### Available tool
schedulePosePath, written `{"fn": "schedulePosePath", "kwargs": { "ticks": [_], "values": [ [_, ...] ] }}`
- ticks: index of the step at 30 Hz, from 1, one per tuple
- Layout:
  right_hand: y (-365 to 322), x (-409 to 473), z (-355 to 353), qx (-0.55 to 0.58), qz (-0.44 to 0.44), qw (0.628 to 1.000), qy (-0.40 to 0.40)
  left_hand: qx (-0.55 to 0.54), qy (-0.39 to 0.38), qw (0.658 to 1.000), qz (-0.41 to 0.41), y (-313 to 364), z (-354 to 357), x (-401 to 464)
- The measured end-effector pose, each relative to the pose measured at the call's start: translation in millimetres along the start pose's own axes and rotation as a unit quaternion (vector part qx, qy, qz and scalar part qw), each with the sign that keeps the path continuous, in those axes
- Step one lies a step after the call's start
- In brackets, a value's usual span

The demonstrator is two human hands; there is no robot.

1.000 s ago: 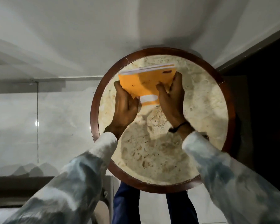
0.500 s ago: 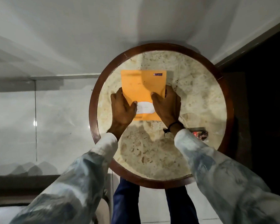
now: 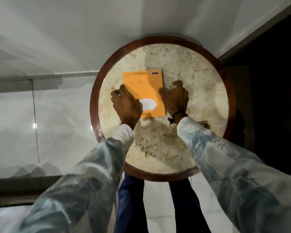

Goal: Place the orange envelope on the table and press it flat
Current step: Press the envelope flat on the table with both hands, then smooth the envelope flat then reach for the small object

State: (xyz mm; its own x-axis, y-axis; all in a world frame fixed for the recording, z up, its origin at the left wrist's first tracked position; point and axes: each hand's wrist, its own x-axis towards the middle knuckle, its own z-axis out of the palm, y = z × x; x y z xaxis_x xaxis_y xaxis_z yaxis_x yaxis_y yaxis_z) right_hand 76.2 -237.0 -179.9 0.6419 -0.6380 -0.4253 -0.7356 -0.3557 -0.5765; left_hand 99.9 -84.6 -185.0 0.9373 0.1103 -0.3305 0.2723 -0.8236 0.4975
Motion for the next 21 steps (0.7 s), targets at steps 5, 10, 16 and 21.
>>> {"fn": "schedulePosePath", "kwargs": {
  "ticks": [5,10,16,21],
  "values": [
    [58.1,-68.3,-51.1,-0.014,0.065,0.992,0.109,0.128,-0.015,0.979,0.161,6.8,0.4,-22.9],
    [110.2,-112.2,-79.6,0.065,0.299,0.935,0.180,0.216,-0.089,0.948,0.214,-2.4,23.7,-37.0],
    [129.0,-75.4,-75.4,0.088,0.304,0.939,0.138,0.222,-0.104,0.946,0.213,-0.4,36.5,-44.4],
    [97.3,-38.0,-57.9,0.120,0.126,0.976,0.128,0.237,-0.106,0.943,0.210,-0.1,40.1,-44.8]
  ]
}}
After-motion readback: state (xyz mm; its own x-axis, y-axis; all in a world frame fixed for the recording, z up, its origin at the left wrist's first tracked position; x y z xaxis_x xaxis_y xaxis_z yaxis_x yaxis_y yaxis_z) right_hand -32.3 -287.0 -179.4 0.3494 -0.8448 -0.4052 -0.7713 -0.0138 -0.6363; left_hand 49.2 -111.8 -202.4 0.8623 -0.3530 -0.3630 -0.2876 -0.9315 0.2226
